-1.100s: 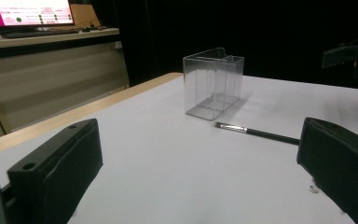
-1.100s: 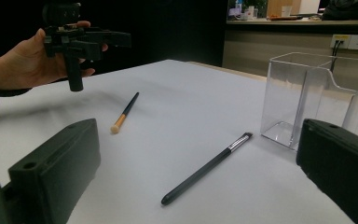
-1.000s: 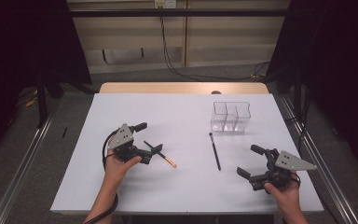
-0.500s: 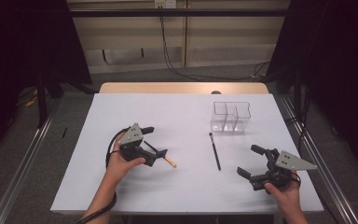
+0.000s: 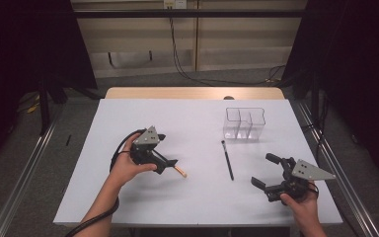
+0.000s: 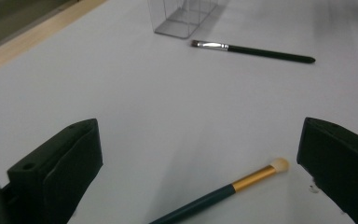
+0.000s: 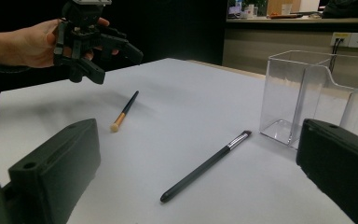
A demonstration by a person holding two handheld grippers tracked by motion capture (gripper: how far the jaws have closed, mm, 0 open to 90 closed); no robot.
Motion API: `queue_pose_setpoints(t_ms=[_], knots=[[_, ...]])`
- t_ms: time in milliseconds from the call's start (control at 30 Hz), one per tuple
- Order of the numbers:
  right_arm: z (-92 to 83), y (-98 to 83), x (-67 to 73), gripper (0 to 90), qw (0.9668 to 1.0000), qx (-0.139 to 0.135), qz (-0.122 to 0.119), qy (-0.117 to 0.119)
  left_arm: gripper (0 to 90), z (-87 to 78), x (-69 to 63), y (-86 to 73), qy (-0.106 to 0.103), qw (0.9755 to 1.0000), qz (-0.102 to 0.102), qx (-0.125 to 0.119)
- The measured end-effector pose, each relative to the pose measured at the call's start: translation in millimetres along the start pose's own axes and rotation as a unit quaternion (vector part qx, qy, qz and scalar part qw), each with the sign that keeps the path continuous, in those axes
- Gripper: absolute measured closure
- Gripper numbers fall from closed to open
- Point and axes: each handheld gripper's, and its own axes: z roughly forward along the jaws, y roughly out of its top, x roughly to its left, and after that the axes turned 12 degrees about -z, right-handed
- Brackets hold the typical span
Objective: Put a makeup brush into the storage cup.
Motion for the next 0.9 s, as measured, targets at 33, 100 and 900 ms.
queue_pose_setpoints(t_ms=[33,100,900], knots=[[-0.1,-0.1,0.0,0.0,1.0,0.0,0.0,0.0,0.0,0.3,0.4,1.5,0.0,1.0,0.0,0.008],[-0.2,-0.1,-0.1,0.0,1.0,0.0,0.0,0.0,0.0,0.6,1.6,4.1,-0.001,0.9997,0.0,0.025],[-2.3,-1.0,-1.3,0.0,1.0,0.002,0.002,0.0,0.0,12.6,16.0,25.6,0.006,0.9862,0.019,0.165]])
